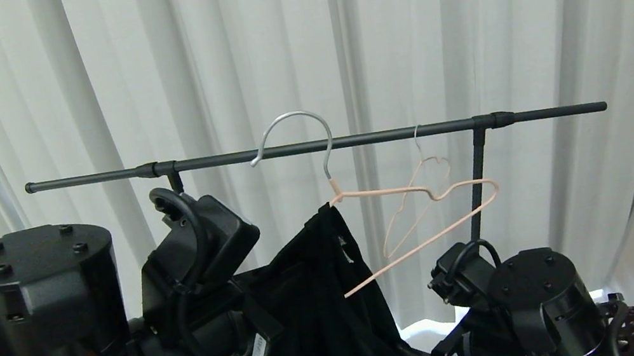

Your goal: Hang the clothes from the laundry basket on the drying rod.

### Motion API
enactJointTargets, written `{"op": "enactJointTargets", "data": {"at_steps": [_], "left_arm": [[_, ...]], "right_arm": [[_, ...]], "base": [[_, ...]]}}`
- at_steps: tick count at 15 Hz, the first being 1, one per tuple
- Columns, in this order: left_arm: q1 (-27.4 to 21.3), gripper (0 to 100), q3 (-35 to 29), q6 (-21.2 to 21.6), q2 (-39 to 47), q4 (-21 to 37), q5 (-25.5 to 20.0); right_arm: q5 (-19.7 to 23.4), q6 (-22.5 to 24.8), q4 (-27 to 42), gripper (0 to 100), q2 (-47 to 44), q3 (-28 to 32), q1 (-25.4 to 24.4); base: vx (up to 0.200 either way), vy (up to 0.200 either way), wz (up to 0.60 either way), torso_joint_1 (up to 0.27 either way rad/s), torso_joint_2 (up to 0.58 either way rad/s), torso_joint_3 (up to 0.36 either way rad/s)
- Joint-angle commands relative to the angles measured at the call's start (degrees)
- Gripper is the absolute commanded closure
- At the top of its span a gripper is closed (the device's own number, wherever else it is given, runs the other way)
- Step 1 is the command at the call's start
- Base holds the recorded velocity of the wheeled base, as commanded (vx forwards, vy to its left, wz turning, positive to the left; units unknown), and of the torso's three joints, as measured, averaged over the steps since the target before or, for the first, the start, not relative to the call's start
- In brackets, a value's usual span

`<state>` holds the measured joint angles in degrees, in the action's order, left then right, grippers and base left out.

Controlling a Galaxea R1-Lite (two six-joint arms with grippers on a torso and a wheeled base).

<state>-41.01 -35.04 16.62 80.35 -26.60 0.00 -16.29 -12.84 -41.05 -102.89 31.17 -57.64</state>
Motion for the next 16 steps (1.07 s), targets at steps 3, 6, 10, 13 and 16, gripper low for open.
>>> {"op": "enactJointTargets", "data": {"at_steps": [3,6,10,13,16], "left_arm": [[-0.39,100,0.06,0.0,-0.54,-0.03,0.0],[-0.39,100,0.93,0.0,-1.25,-0.03,0.09],[-0.3,100,5.24,0.17,-3.53,-0.03,0.18],[-0.3,100,9.2,0.26,-4.85,-0.03,0.18],[-0.3,100,12.36,0.26,-5.47,-0.03,0.09]], "right_arm": [[-0.68,0.18,0.18,0,-0.38,-1.38,-0.02],[-5.6,1.59,3.25,0,1.02,-3.05,2.44],[-8.59,6.6,4.4,0,5.51,-6.21,11.32],[-9.03,8.62,4.4,0,8.76,-6.47,16.33],[-9.03,10.02,4.4,0,11.75,-6.56,18.79]], "base": [[0.0,0.0,0.0,0.0,0.0,0.0],[0.0,0.0,0.0,0.0,0.0,0.0],[0.0,0.0,0.0,0.0,0.0,0.0],[0.0,0.0,0.0,0.0,0.0,0.0],[0.0,0.0,0.0,0.0,0.0,0.0]]}}
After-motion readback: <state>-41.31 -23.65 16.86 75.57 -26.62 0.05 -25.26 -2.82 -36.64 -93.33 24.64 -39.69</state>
